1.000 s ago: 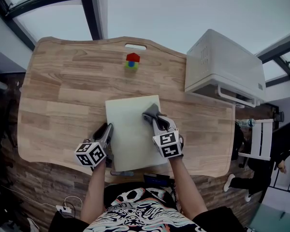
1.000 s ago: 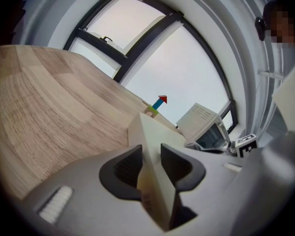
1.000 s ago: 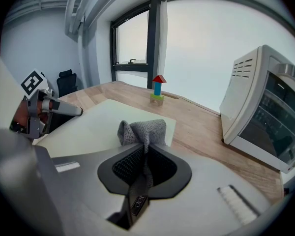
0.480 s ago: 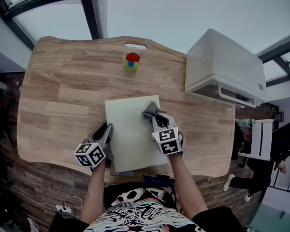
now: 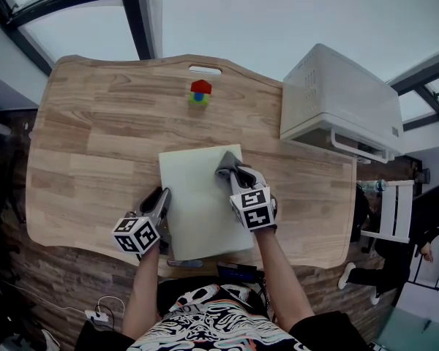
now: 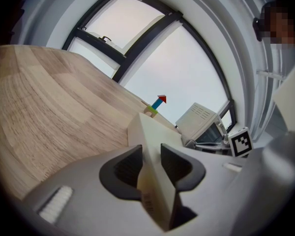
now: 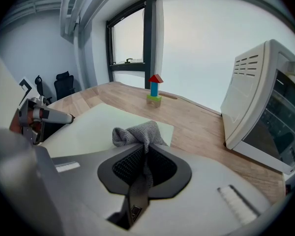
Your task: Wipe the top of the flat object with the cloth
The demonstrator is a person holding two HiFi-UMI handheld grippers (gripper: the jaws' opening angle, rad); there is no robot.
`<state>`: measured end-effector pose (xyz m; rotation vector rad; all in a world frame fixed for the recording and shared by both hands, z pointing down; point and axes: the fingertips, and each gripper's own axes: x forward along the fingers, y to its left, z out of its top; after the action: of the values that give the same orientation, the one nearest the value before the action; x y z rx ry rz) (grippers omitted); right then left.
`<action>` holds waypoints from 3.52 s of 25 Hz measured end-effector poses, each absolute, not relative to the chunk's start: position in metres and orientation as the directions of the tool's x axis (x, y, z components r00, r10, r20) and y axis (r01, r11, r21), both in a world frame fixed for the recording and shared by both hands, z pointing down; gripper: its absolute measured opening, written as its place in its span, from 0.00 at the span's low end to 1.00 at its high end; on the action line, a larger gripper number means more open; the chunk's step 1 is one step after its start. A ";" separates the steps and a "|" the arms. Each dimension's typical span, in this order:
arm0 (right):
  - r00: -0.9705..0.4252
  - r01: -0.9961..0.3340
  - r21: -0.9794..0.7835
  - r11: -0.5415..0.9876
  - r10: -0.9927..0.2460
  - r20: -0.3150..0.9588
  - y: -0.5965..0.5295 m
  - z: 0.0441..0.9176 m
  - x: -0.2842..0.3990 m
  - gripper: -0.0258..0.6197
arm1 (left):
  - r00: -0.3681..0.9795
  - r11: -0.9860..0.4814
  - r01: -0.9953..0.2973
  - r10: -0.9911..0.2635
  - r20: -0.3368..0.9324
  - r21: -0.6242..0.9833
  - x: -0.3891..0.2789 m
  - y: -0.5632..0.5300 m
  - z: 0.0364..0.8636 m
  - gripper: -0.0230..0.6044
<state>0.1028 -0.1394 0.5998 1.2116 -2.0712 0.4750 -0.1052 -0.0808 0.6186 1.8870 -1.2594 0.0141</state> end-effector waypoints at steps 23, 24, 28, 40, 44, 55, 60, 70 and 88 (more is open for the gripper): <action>-0.318 -0.900 -0.035 0.434 -0.600 0.734 -0.167 0.599 0.103 0.07 | 0.495 -0.132 -0.751 -0.761 0.419 0.647 -0.105 -0.080 0.618 0.32; -0.318 -0.900 -0.034 0.435 -0.600 0.734 -0.169 0.599 0.103 0.07 | 0.495 -0.132 -0.750 -0.761 0.419 0.648 -0.105 -0.080 0.618 0.32; -0.323 -0.899 -0.040 0.437 -0.597 0.735 -0.174 0.599 0.103 0.07 | 0.497 -0.132 -0.748 -0.761 0.418 0.650 -0.105 -0.081 0.619 0.32; -0.327 -0.904 -0.052 0.425 -0.605 0.727 -0.181 0.599 0.102 0.07 | 0.497 -0.128 -0.745 -0.762 0.416 0.655 -0.106 -0.081 0.618 0.32; -0.324 -0.906 -0.055 0.420 -0.603 0.729 -0.181 0.599 0.102 0.07 | 0.497 -0.127 -0.743 -0.762 0.415 0.657 -0.106 -0.081 0.619 0.32; -0.304 -0.908 -0.033 0.417 -0.604 0.737 -0.181 0.598 0.100 0.07 | 0.504 -0.132 -0.740 -0.759 0.413 0.660 -0.106 -0.081 0.619 0.32; -0.295 -0.899 -0.003 0.438 -0.601 0.743 -0.181 0.599 0.095 0.07 | 0.504 -0.133 -0.740 -0.758 0.413 0.660 -0.106 -0.081 0.619 0.32; -0.289 -0.867 0.044 0.497 -0.573 0.767 -0.178 0.600 0.083 0.07 | 0.506 -0.131 -0.734 -0.759 0.409 0.666 -0.106 -0.081 0.619 0.32; -0.325 -0.839 0.028 0.544 -0.541 0.775 -0.176 0.607 0.063 0.07 | 0.500 -0.124 -0.734 -0.765 0.407 0.668 -0.106 -0.081 0.619 0.32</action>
<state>0.0631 -0.1758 0.6065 1.1128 -2.0154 0.4945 -0.1060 -0.0807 0.6192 1.8664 -1.2450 -0.0448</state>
